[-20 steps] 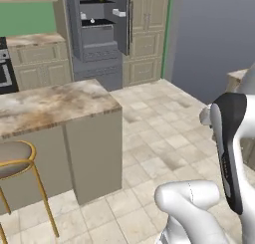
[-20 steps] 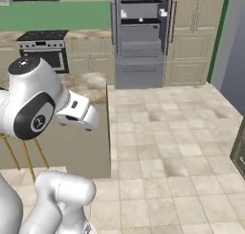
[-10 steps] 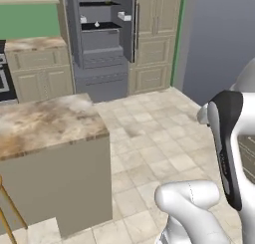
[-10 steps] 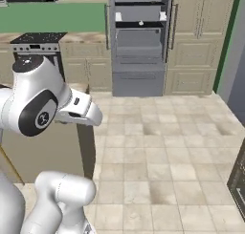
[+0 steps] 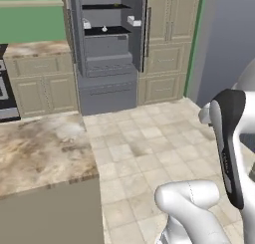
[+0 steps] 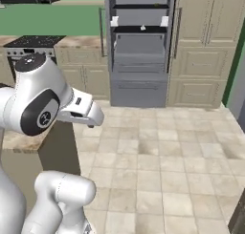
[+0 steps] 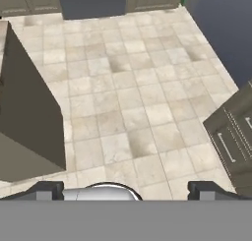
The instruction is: Retrieve the bottle and the shaker from the cabinet and place them next to the mixing bowl on the counter. Then add garlic from the fridge to the mixing bowl.
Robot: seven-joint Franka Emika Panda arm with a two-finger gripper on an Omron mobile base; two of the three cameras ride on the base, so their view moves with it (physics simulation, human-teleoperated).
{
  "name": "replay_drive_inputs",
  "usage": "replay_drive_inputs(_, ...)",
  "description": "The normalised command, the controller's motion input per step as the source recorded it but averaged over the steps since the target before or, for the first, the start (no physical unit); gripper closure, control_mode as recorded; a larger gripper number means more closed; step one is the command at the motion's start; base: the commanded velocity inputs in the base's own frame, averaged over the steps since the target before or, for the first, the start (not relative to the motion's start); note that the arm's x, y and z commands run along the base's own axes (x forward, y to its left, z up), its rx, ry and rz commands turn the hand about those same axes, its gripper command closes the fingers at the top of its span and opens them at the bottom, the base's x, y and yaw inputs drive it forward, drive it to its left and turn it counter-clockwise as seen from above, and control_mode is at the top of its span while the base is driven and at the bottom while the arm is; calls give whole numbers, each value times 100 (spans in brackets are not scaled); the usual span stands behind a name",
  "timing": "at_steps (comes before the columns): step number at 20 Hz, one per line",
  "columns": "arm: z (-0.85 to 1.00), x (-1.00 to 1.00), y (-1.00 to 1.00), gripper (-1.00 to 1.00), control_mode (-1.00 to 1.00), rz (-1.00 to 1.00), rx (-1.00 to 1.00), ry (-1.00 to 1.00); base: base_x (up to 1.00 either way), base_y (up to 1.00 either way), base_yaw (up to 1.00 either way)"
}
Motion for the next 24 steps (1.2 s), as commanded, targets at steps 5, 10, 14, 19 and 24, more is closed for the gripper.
replay_drive_inputs(5,0,0,0,-100,100,0,0,0,100,-44,28)
replay_drive_inputs(10,0,0,0,-100,100,0,0,0,100,-48,22)
replay_drive_inputs(14,0,0,0,-100,100,0,0,0,100,-30,20)
replay_drive_inputs(19,0,0,0,-100,100,0,0,0,100,-26,17)
replay_drive_inputs(24,0,0,0,-100,100,0,0,0,100,-8,16)
